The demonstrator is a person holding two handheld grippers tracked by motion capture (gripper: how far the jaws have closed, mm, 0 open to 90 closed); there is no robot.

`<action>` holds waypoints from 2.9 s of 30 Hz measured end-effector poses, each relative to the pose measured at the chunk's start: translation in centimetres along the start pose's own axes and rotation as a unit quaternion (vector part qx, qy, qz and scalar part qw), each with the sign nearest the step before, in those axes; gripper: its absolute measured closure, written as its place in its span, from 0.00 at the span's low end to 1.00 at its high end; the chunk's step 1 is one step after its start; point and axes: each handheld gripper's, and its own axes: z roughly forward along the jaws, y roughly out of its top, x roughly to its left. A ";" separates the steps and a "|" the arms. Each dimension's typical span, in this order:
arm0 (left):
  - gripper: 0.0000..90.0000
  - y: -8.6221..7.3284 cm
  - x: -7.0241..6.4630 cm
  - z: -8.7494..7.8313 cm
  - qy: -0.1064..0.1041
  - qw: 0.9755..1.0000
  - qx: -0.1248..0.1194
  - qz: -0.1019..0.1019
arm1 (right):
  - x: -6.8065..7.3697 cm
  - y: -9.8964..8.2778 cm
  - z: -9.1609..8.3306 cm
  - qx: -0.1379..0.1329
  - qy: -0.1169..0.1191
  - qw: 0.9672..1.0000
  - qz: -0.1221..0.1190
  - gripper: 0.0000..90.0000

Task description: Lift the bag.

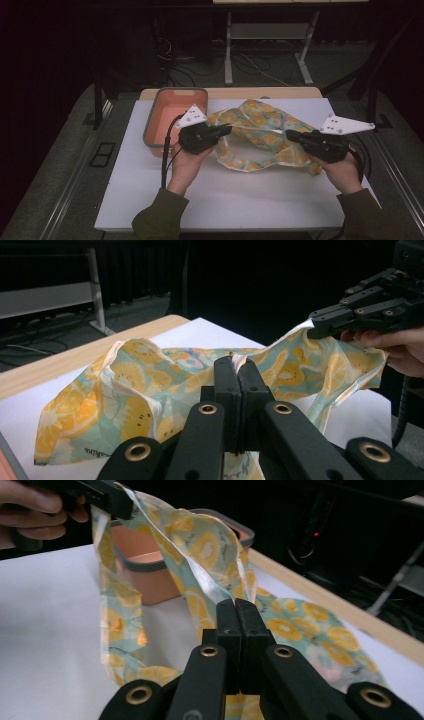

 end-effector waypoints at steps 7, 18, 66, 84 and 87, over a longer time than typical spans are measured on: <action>0.99 -0.9 2.0 3.3 0.028 0.999 0.025 -0.020 | -2.0 -0.7 1.8 0.027 -0.032 0.999 0.008 1.00; 0.99 -0.1 5.6 9.8 0.117 0.988 0.085 -0.045 | -6.5 -2.3 6.1 0.072 -0.063 0.994 0.056 1.00; 0.21 -7.7 1.5 -4.0 0.019 0.994 0.107 0.024 | 0.1 -5.7 2.4 0.055 0.034 0.996 0.057 0.30; 0.00 -13.7 3.0 -7.7 0.026 0.990 0.136 0.012 | 2.8 -12.0 1.4 0.093 0.026 0.994 0.061 0.16; 0.00 -13.8 3.1 -7.8 0.025 0.990 0.138 0.008 | 2.9 -12.2 1.3 0.099 0.023 0.993 0.055 0.16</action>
